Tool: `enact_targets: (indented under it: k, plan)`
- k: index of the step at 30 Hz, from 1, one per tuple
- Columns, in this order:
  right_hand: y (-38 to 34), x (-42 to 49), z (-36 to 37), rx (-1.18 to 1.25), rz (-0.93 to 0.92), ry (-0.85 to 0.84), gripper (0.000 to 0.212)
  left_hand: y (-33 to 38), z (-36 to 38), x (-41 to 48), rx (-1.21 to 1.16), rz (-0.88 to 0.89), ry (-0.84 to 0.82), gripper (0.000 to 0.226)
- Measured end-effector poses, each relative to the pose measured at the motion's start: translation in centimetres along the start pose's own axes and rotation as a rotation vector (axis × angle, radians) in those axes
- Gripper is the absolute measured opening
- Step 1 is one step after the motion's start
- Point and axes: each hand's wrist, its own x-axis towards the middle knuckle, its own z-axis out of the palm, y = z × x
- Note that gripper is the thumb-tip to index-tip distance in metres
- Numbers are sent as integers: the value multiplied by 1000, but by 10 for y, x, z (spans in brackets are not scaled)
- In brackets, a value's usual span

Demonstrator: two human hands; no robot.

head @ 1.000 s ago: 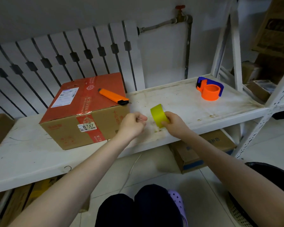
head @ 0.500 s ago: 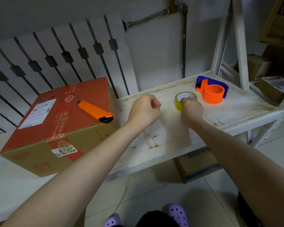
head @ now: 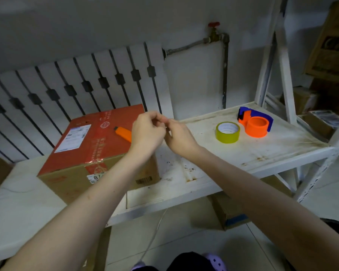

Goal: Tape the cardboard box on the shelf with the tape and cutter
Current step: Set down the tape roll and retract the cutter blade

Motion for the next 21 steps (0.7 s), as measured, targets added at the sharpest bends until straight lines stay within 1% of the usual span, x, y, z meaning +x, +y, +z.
enact_targets:
  k: [3, 6, 7, 9, 11, 12, 14, 16, 18, 19, 21]
  plan:
    - [-37, 10, 16, -109, -57, -40, 30, -17, -30, 2, 5, -74, 82, 20]
    - [-57, 18, 31, -399, -88, -220, 36, -42, -49, 3, 0, -221, 119, 18]
    - [-61, 18, 34, -453, -94, -251, 38, -50, -53, 3, -20, -280, 118, 18]
    - [-65, 17, 36, -491, -77, -245, 31, -62, -60, -1, -68, -376, 110, 20]
    - [-65, 16, 35, -463, -10, -203, 23, -67, -64, -6, -108, -437, 77, 15]
    - [-64, 14, 35, -393, 45, -169, 23, -67, -66, -10, -128, -456, 59, 13]
    - [-64, 10, 30, -127, 168, -131, 27, -63, -66, -18, -202, -473, 38, 23]
    - [-68, 1, 23, 252, 281, -168, 30, -57, -64, -21, -337, -476, 11, 32]
    - [-76, -11, 16, 611, 378, -245, 31, -50, -63, -23, -495, -463, 5, 38]
    - [-80, -17, 13, 723, 405, -269, 31, -48, -64, -22, -564, -457, 28, 38]
    - [-85, -28, 9, 810, 427, -287, 31, -44, -67, -22, -651, -452, 94, 35]
